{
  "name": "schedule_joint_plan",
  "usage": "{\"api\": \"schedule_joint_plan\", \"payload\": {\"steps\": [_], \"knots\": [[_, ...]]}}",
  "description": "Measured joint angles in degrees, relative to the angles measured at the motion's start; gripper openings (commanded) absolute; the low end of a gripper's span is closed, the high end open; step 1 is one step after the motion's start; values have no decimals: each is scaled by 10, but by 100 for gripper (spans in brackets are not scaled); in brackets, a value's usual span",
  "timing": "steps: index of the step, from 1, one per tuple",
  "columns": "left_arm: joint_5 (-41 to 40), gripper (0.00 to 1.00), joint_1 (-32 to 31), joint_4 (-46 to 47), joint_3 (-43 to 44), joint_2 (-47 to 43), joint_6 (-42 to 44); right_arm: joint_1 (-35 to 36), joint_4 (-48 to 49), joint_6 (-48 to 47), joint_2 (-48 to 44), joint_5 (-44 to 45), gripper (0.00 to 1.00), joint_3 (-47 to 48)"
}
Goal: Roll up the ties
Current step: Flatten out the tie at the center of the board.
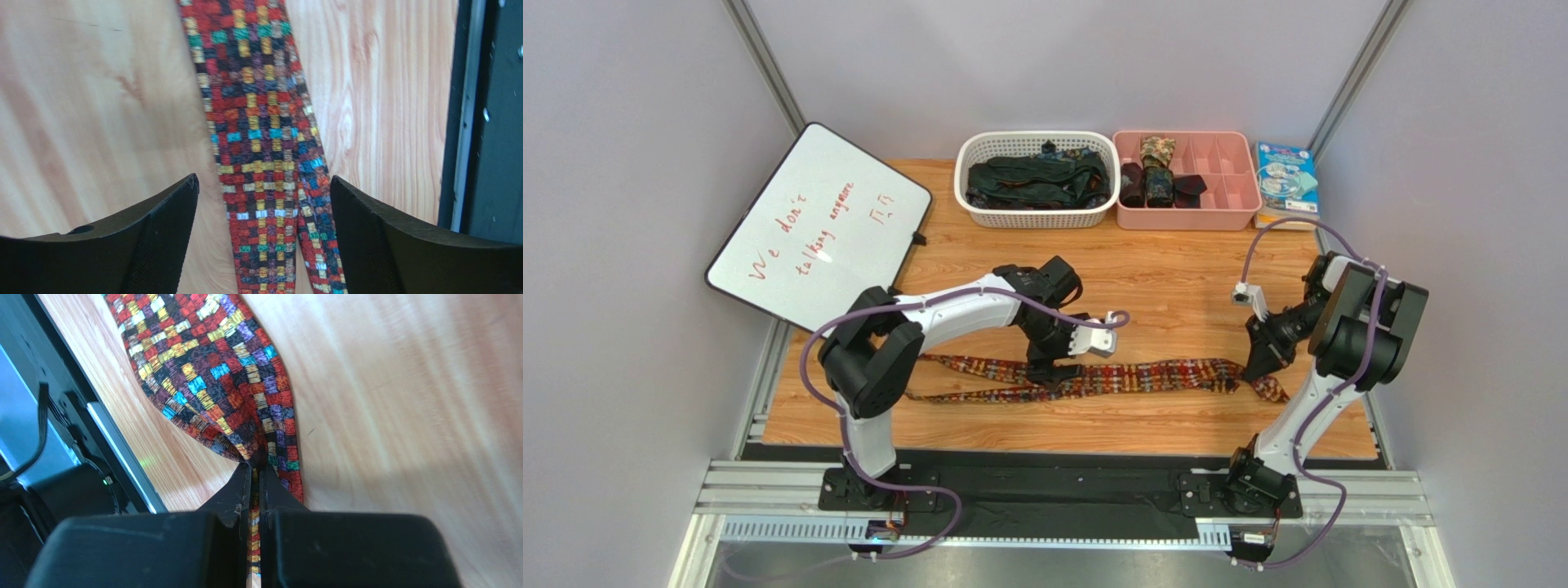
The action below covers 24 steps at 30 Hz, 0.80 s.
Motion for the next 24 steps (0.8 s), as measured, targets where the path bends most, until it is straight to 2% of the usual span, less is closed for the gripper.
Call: {"api": "schedule_joint_plan", "payload": {"steps": [4, 8, 14, 19, 22, 23, 24], "knots": [[-35, 89, -12, 90, -32, -42, -40, 0, -3, 21, 15, -15, 0, 18], [-90, 89, -75, 201, -13, -47, -51, 5, -3, 33, 17, -17, 0, 17], [-182, 85, -193, 330, 18, 21, -37, 10, -4, 45, 17, -20, 0, 10], [-250, 78, -237, 368, 29, 96, -19, 11, -5, 49, 17, -20, 0, 4], [-278, 57, -239, 389, 42, 118, -12, 11, -9, 49, 17, -20, 0, -5], [-300, 40, -239, 395, 60, 131, -7, 11, -11, 49, 17, -20, 0, -10], [-308, 29, -239, 397, 69, 139, -7, 11, -12, 49, 17, -20, 0, -13]]}}
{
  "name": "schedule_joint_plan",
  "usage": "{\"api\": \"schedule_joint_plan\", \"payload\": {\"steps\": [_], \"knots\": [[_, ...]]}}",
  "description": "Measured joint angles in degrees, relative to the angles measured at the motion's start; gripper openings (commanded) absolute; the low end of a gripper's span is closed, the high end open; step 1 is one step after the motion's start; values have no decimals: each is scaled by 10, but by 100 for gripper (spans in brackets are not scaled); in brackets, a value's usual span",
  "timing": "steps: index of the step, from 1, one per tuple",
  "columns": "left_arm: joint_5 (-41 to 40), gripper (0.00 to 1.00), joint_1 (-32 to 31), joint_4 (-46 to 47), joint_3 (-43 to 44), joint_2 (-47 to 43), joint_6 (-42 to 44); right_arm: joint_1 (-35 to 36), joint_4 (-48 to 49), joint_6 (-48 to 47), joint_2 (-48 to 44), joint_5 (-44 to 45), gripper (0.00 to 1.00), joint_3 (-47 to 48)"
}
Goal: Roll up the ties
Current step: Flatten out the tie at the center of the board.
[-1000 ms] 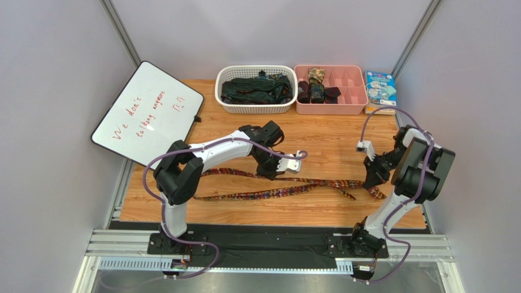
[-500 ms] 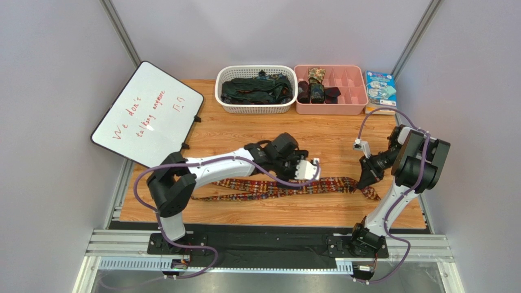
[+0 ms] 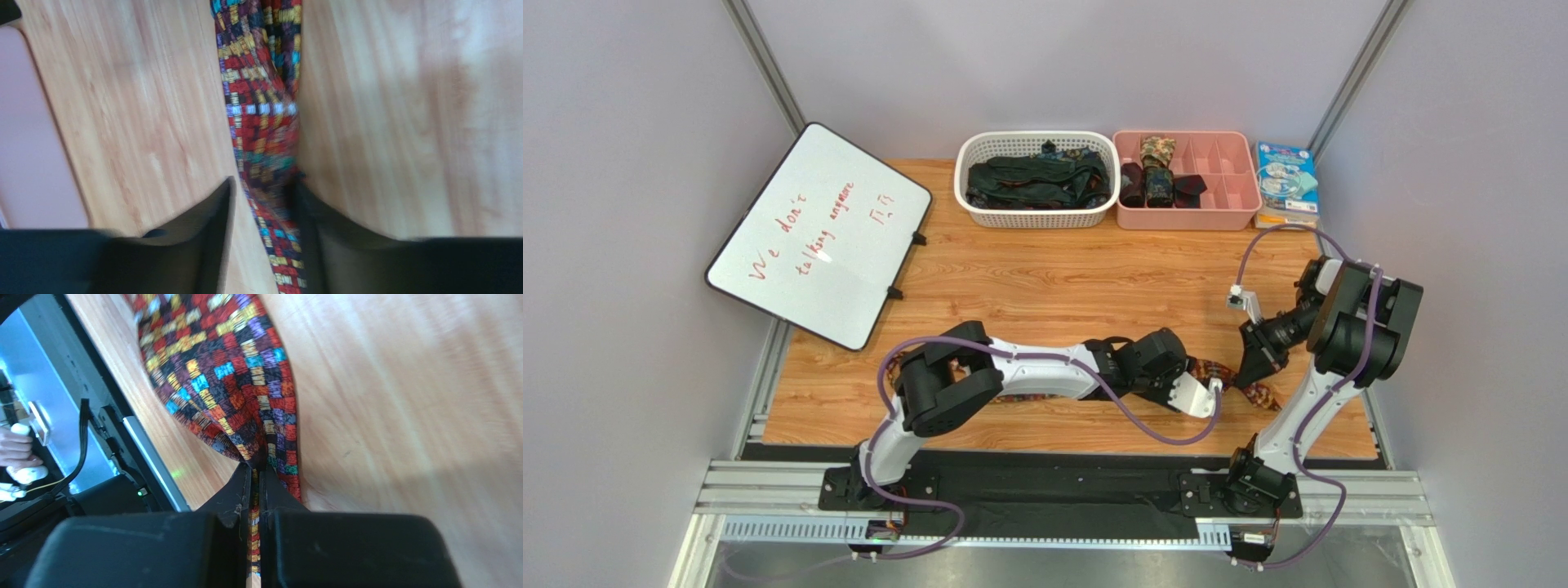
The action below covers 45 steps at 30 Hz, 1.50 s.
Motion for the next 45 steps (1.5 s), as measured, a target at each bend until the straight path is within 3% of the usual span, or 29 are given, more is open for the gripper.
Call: {"api": "schedule_joint_plan", "payload": {"steps": [1, 2, 6, 8, 9, 12, 13, 16, 19, 24, 28, 34, 37, 41, 42, 45], "knots": [[-7, 19, 1, 0, 8, 9, 1, 0, -2, 0, 0, 0, 0, -3], [-12, 3, 3, -2, 14, 17, 3, 0, -2, 0, 0, 0, 0, -4], [-7, 0, 6, -27, 24, 34, 4, 0, 0, -2, -5, 1, 4, -6], [34, 0, 11, -63, 38, 31, -7, 0, 2, -2, -11, 2, 19, -5], [75, 0, 17, -99, 51, 28, -20, -1, 3, -3, -18, 3, 23, -3], [193, 0, 41, -191, 87, 18, -63, -4, 3, -7, -54, -3, 48, 12], [246, 0, 54, -228, 104, 13, -86, -7, 5, -8, -73, -7, 64, 21], [365, 0, 92, -293, 132, 2, -163, -12, 12, -18, -135, -23, 87, 40], [462, 0, 130, -311, 137, 2, -258, -15, 19, -48, -218, -56, 92, 31], [594, 0, 193, -292, 144, 68, -414, 7, 15, -101, -353, -104, 92, -49], [645, 0, 227, -285, 155, 152, -495, 82, 15, -103, -409, -126, 92, -107], [688, 0, 238, -287, 156, 194, -550, 230, 90, -5, -558, -134, 97, -219], [696, 0, 240, -290, 172, 207, -558, 298, 167, 42, -622, -126, 95, -271], [704, 0, 243, -307, 206, 228, -559, 362, 241, 84, -640, -115, 80, -297], [704, 1, 244, -312, 214, 232, -559, 371, 256, 92, -634, -115, 69, -297], [705, 11, 249, -320, 223, 237, -558, 393, 289, 113, -599, -111, 50, -298]]}}
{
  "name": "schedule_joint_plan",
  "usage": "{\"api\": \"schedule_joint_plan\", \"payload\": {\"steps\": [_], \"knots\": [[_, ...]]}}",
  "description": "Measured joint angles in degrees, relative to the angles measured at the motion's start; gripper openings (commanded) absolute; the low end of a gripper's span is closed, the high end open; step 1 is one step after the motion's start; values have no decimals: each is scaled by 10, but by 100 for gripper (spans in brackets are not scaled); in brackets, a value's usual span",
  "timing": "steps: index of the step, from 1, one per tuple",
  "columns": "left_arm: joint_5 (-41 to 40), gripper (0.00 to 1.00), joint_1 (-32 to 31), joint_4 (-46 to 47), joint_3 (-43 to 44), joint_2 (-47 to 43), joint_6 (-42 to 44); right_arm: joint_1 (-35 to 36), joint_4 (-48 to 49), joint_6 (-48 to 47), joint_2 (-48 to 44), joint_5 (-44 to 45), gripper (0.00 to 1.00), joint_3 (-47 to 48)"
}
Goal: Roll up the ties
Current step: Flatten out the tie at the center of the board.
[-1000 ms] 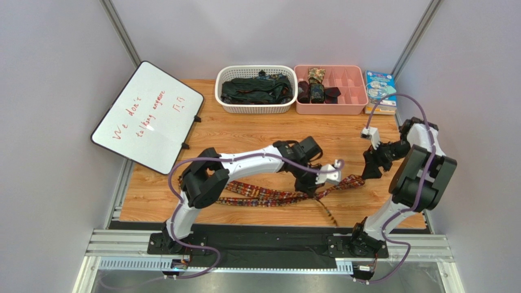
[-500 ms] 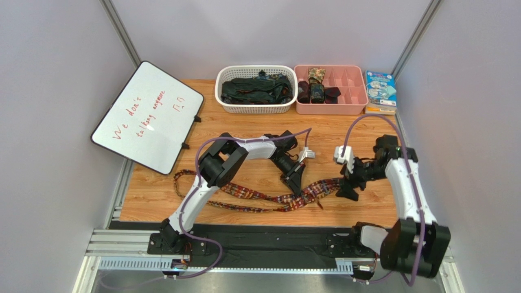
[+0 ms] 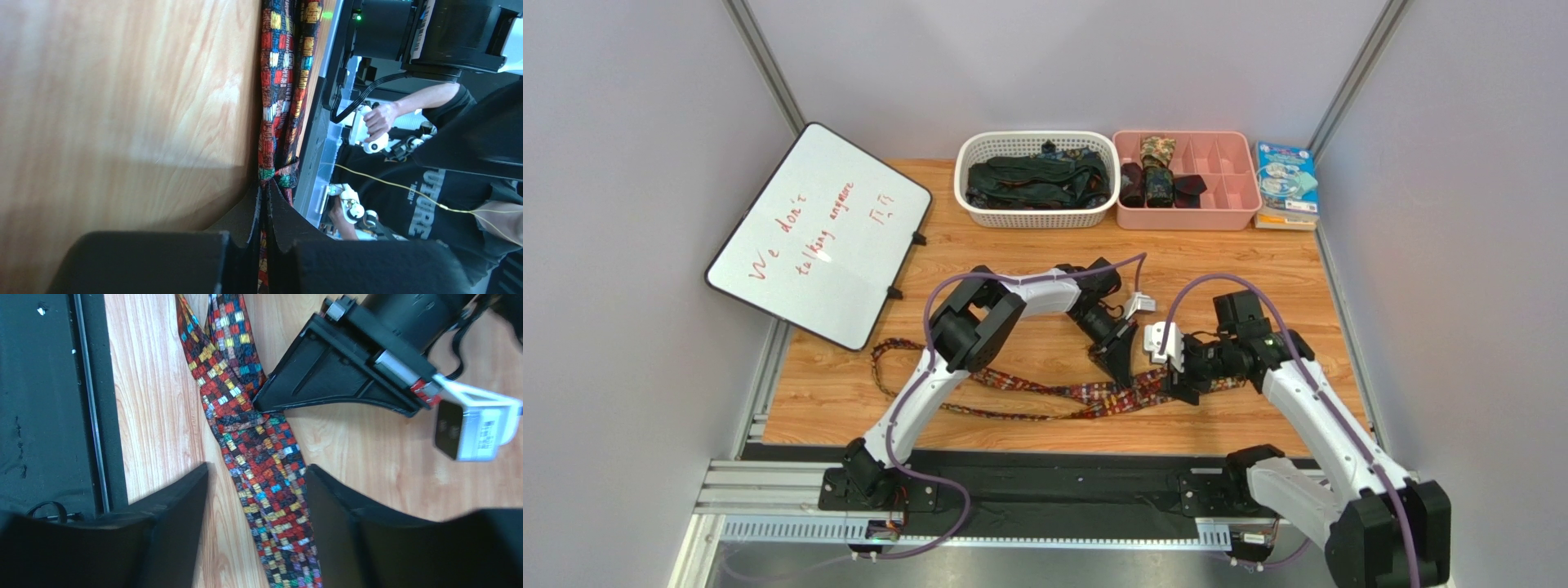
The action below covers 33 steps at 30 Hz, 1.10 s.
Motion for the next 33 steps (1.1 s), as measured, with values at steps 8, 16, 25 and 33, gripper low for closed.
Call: {"api": "schedule_joint_plan", "payload": {"steps": [8, 16, 25, 33], "knots": [[22, 59, 34, -3, 0, -2, -5, 6, 82, 9, 116, 60, 40, -31], [31, 72, 68, -37, -27, -73, 30, 7, 113, 31, 217, 114, 35, 13], [-115, 79, 219, -128, -189, -375, 200, -8, 71, 33, 365, 176, 17, 120], [-314, 99, 287, -271, -312, -595, 495, -84, 18, 13, 407, 195, 13, 167]]}}
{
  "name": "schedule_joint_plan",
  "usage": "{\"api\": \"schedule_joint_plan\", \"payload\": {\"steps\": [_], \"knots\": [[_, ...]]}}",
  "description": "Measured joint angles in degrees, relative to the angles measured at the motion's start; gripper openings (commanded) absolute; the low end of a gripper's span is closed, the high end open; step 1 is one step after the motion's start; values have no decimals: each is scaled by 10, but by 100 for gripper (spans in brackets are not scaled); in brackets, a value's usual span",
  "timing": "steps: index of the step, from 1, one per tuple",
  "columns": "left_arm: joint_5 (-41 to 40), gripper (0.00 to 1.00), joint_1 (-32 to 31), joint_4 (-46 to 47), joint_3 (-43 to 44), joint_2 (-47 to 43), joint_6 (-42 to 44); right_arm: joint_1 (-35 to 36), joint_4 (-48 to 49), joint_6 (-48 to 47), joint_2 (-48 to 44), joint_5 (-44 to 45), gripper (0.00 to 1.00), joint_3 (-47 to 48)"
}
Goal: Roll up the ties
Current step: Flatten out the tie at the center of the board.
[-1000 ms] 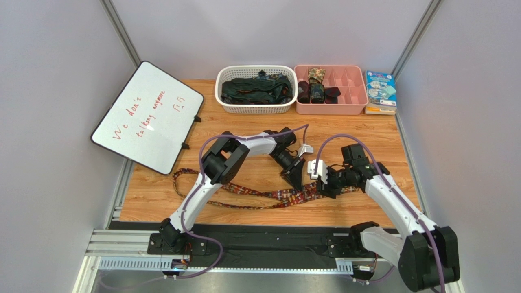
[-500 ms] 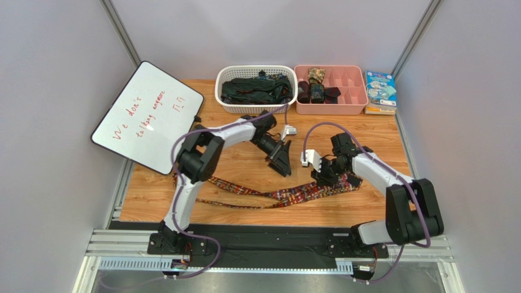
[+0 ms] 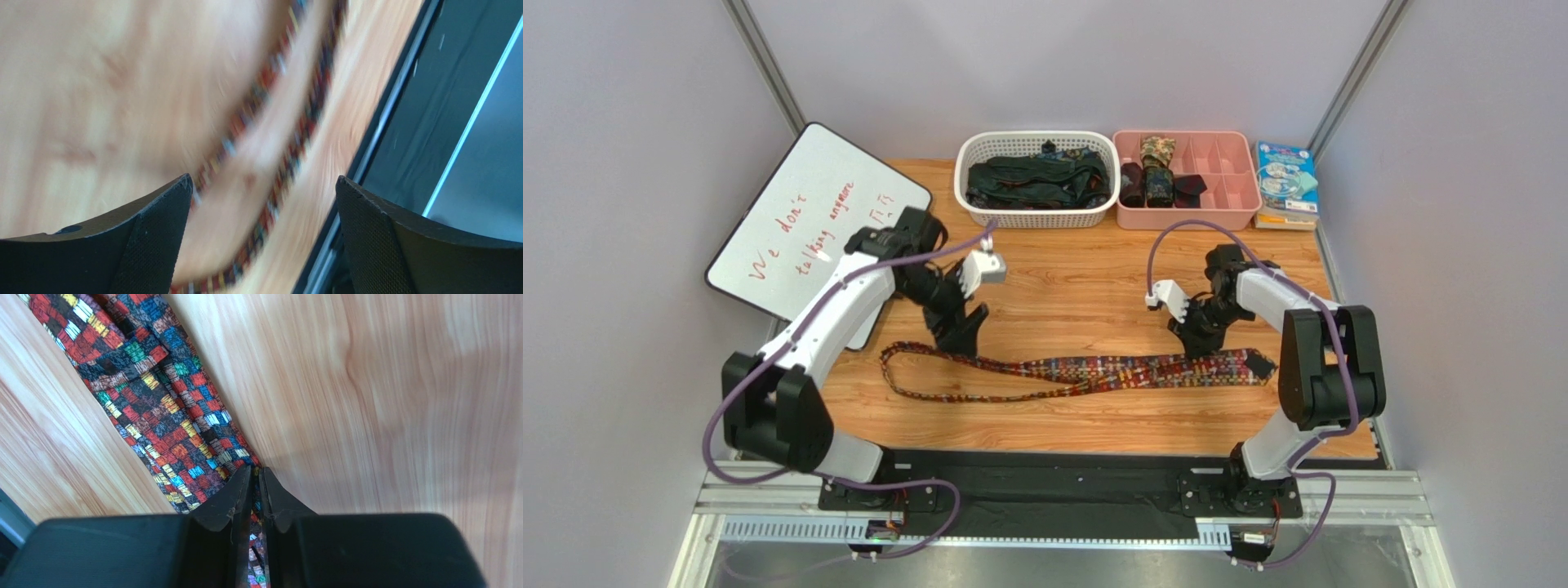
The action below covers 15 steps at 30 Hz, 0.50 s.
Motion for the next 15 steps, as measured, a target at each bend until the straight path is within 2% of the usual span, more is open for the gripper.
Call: {"api": "schedule_joint_plan", "payload": {"steps": [5, 9, 12, 15], "knots": [[-96, 99, -40, -7, -137, -118, 94, -28, -39, -14, 5, 37, 13, 11], [-167, 100, -154, 73, -249, -209, 108, -29, -79, -17, 19, 58, 14, 26], [-204, 99, -220, 120, -300, -227, 113, -32, -111, -16, 26, 62, 17, 39], [-236, 94, -240, 156, -315, -201, 113, -37, -151, -12, 26, 59, 20, 66]]}}
